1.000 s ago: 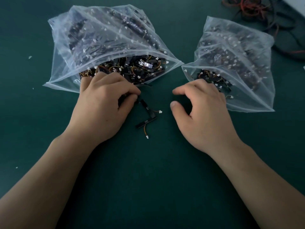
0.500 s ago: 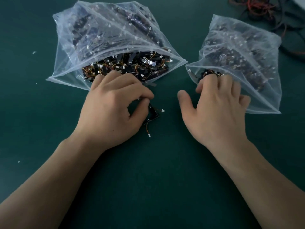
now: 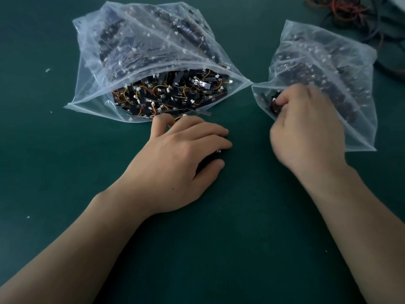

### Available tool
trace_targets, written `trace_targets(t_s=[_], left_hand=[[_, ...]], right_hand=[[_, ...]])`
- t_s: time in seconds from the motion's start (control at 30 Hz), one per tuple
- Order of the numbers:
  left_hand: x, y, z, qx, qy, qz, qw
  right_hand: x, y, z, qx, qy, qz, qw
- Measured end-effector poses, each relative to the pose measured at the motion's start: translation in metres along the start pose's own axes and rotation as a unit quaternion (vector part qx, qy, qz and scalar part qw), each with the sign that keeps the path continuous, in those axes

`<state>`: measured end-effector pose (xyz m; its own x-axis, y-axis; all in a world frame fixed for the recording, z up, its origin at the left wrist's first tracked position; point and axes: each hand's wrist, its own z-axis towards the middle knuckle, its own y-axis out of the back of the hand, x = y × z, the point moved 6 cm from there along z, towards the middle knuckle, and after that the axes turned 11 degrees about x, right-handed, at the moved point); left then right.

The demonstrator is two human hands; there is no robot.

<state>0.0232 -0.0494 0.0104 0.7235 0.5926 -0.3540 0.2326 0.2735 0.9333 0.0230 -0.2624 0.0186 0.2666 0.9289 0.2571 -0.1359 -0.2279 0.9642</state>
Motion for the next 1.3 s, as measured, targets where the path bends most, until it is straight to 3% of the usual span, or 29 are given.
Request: trace_targets(t_s=[0.1,0.27,0.37,0.5,0.73,0.93,1.2,1.3], left_hand=[[0.0,0.0,-0.001,0.004,0.002,-0.005,1.0],[-0.001,0.0,-0.001,0.003,0.008,-0.011,1.0],[0.001,-0.001,-0.001,0.002,0.007,-0.009,1.0],[0.001,-0.002,-0.001,0.002,0.007,-0.006,1.0],[-0.025,0.007,0.029,-0.068,-0.015,0.065,0.995],[-0.033,-0.012,0.077,-0.015,0.058,0.068,0.996],[-0.029,-0.026,0.081,0.004,0.078,0.128,0.989],[-0.028,-0.029,0.081,0.011,0.078,0.13,0.988]], right_hand=[[-0.008,0.005,0.017,0.008,0.004,-0.021,1.0],[-0.01,0.009,0.019,-0.064,0.004,-0.036,0.997],[-0.02,0.005,0.021,-0.053,-0.028,-0.04,0.997],[-0.019,0.004,0.021,-0.068,0.001,-0.041,0.997],[-0.018,-0.002,0.022,-0.036,0.023,0.008,0.999],[-0.012,-0.005,0.01,-0.005,0.087,0.042,0.995],[-0.02,0.008,0.021,-0.026,-0.02,0.081,0.996],[-0.016,0.015,0.017,-0.052,0.004,0.082,0.995]])
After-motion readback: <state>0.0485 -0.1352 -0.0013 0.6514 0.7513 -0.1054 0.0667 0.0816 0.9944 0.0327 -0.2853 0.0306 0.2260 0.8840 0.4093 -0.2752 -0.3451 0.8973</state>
